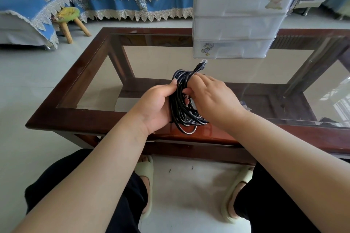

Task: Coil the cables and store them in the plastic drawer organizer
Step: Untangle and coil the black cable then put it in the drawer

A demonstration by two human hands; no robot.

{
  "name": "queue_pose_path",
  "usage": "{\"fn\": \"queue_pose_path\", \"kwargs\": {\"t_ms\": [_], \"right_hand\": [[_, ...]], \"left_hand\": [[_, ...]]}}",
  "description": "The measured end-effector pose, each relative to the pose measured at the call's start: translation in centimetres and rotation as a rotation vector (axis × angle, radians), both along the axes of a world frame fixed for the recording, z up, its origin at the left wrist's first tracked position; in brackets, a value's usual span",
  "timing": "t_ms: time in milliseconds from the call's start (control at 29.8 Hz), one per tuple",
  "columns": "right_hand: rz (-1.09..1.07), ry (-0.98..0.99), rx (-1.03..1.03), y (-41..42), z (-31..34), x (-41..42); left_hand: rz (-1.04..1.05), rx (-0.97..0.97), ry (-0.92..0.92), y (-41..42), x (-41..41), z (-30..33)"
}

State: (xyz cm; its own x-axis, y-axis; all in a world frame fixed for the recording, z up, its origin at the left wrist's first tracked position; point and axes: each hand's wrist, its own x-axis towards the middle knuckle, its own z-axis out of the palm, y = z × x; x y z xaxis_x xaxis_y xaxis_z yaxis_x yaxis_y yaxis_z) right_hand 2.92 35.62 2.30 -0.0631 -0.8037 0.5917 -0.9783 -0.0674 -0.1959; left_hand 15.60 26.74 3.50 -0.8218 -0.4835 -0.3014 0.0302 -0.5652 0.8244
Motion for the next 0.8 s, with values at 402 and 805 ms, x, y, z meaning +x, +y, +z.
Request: {"fn": "queue_pose_path", "kwargs": {"t_ms": [402,805], "right_hand": [[0.068,0.0,0.038,0.3,0.6,-0.5],[-0.168,0.184,-0.01,0.1,-0.6,1.2]], "left_hand": [[0.066,-0.265,-0.076,0.8,-0.2,0.4],[0.229,-0.406,-0.179,1.5,-1.1,0.1]]}}
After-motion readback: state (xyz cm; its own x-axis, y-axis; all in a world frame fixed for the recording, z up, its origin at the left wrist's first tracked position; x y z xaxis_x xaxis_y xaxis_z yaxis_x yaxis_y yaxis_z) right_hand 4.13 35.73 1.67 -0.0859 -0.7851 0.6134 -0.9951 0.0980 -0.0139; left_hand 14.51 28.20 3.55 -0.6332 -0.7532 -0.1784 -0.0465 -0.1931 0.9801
